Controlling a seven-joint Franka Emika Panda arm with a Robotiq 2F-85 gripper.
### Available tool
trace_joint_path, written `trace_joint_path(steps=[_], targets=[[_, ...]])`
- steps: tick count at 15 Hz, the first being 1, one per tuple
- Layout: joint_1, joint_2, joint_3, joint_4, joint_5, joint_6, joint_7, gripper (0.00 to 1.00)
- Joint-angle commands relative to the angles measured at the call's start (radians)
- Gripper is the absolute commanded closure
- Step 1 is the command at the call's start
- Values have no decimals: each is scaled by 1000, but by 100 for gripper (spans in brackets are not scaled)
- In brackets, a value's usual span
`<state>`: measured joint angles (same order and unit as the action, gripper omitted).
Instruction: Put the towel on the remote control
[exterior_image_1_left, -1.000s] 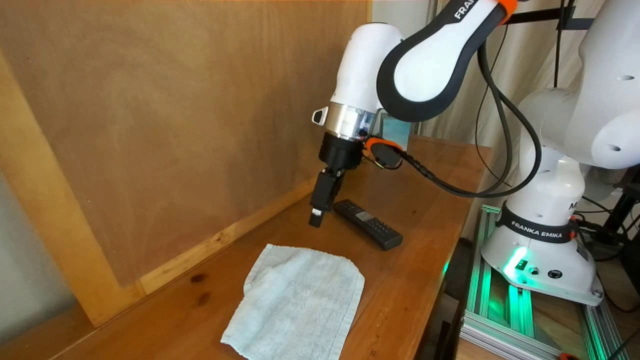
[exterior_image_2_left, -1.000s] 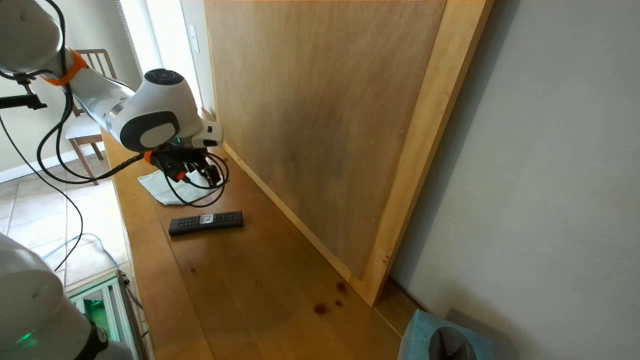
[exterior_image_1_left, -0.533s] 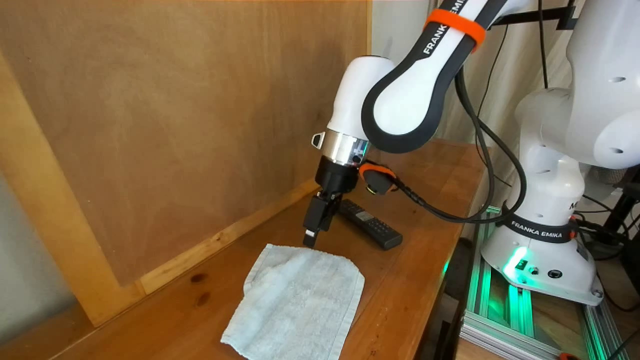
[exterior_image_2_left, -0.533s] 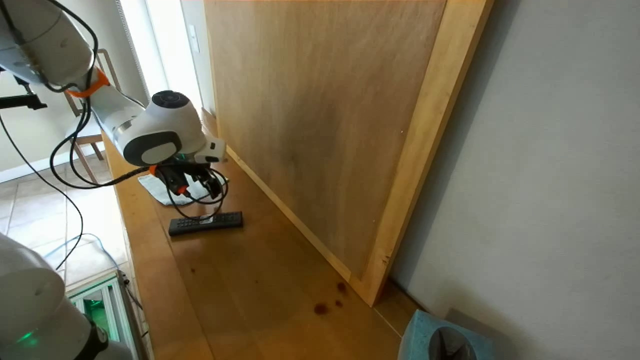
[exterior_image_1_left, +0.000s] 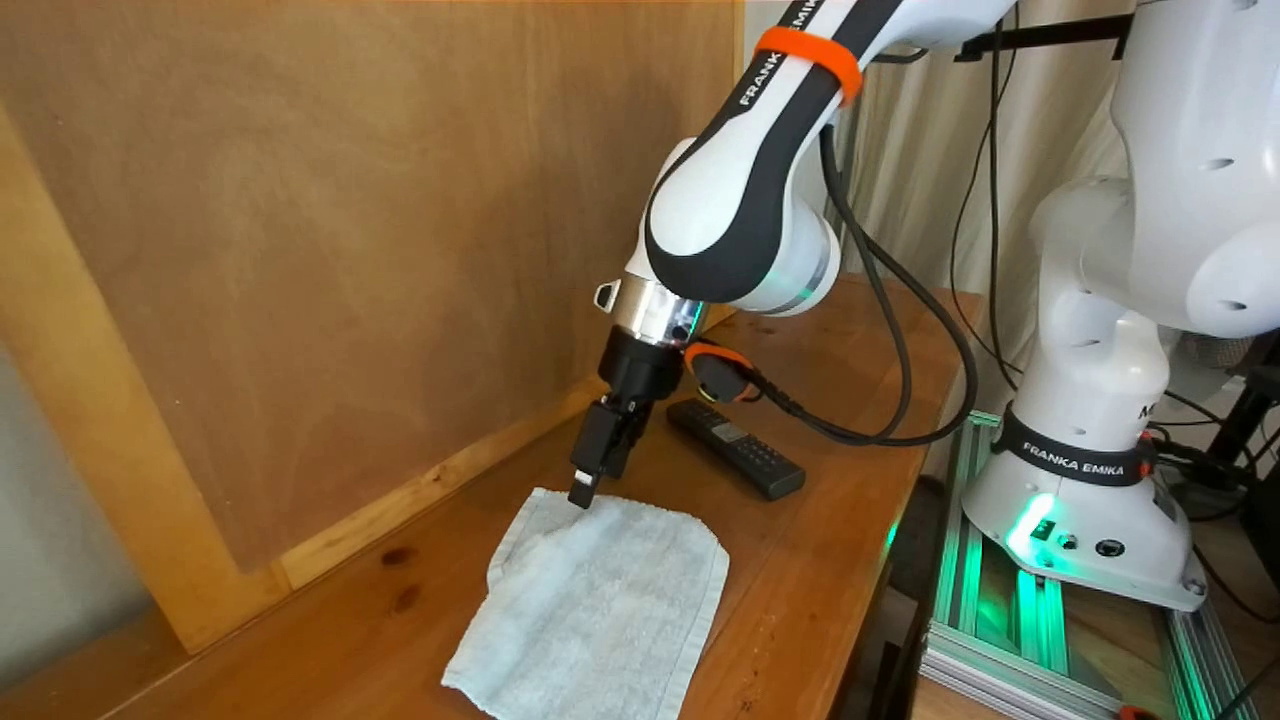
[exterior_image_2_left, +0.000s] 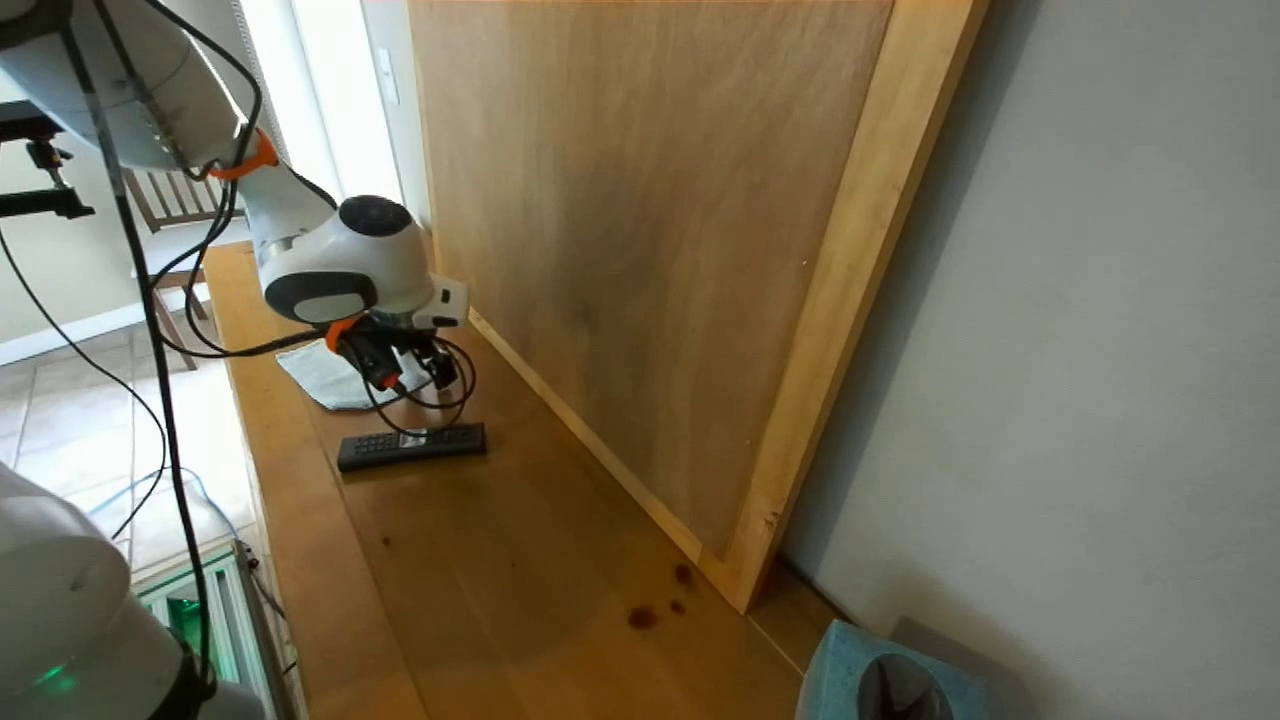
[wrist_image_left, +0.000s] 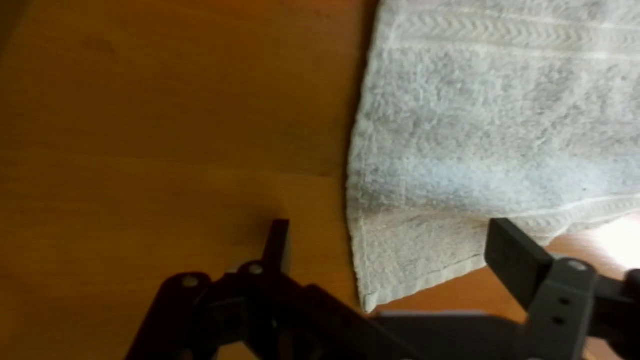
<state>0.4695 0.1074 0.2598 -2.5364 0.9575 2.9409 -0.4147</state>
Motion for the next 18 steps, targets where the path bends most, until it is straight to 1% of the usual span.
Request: trace_joint_path(steps=[1, 4, 7, 10, 11, 14, 15, 16, 17, 18], targets=[[-22, 49, 24, 49, 126, -27, -148, 0], [-23, 55, 18, 49, 160, -53, -198, 0], [-31, 62, 8, 57, 130, -113, -203, 0], [-34, 67, -13, 73, 56, -208, -151, 0], [-84, 67, 29, 79, 5, -238, -117, 0], [-112, 76, 28, 117, -123, -350, -40, 0], [-120, 78, 28, 131, -159, -383, -13, 1], [-129, 82, 28, 146, -191, -418, 5, 5], [-137, 85, 29, 162, -216, -447, 23, 4], [-143, 91, 29, 176, -239, -470, 37, 7]])
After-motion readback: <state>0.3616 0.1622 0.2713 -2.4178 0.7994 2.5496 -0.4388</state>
